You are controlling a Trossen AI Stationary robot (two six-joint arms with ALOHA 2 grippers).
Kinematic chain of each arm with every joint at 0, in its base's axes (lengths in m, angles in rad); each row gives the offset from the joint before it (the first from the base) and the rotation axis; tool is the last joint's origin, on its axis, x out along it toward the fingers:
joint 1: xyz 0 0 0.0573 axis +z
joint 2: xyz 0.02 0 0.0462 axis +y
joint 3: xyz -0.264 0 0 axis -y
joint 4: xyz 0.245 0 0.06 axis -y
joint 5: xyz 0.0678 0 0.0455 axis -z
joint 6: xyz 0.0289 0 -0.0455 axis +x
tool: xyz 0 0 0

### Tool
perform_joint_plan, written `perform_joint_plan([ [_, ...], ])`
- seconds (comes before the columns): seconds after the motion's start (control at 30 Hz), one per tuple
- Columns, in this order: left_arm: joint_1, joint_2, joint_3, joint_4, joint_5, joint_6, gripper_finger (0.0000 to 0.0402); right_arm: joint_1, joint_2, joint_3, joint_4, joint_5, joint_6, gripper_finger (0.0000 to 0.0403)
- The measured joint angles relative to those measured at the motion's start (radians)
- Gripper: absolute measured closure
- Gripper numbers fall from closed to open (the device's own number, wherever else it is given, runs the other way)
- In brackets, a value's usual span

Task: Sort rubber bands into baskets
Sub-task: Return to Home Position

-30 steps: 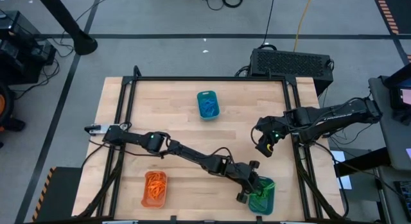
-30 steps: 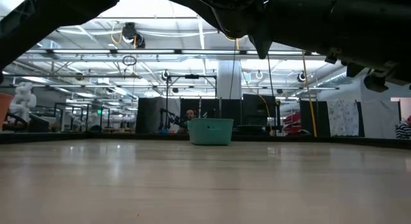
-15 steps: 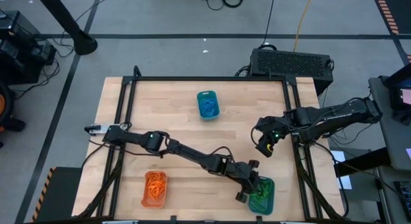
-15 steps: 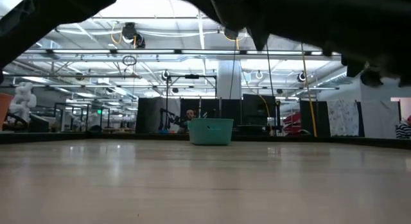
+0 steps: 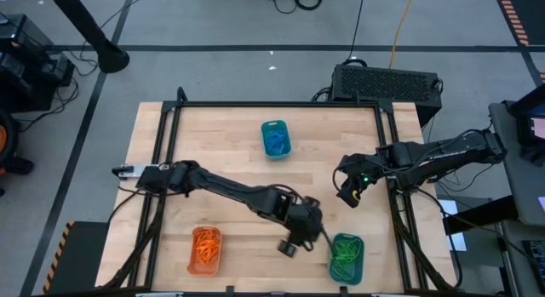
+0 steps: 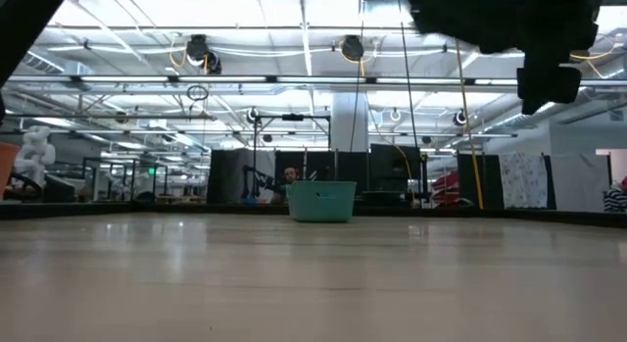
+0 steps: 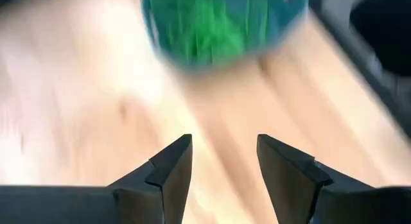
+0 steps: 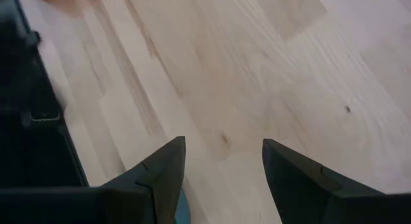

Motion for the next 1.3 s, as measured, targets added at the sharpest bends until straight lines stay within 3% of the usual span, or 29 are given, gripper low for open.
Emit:
perform_joint_plan([
  [0.13,-0.002,-0.064,-0.005,-0.263,-0.067,-0.016,0.0219,0.0,0.0,0.0,0.063,0.022,-0.014,0.0204],
  [0.27,0.002,-0.146,-0.005,-0.464,-0.205,-0.067,0.0219,0.0,0.0,0.0,0.115,0.071,-0.023,0.0204],
  [0.43,0.018,-0.313,-0.047,-0.547,-0.353,-0.121,0.0219,0.013,0.0,0.0,0.203,0.169,-0.09,0.0204],
  [0.6,0.054,-0.643,-0.275,-0.431,-0.396,-0.175,0.0219,0.057,0.0,0.0,0.309,0.257,-0.173,0.0204],
  [0.77,0.094,-1.032,-0.66,-0.186,-0.414,-0.261,0.0219,0.152,0.03,0.0,0.444,0.252,-0.089,0.0204],
  [0.93,0.094,-1.357,-1.055,0.067,-0.394,-0.329,0.0219,0.266,0.143,0.0,0.623,0.247,-0.055,0.0204],
  [1.13,0.094,-1.605,-1.37,0.264,-0.364,-0.427,0.0219,0.357,0.258,0.001,0.694,0.252,0.03,0.021],
  [1.3,0.094,-1.696,-1.48,0.31,-0.363,-0.437,0.0219,0.423,0.345,0.018,0.683,0.253,0.182,0.0236],
])
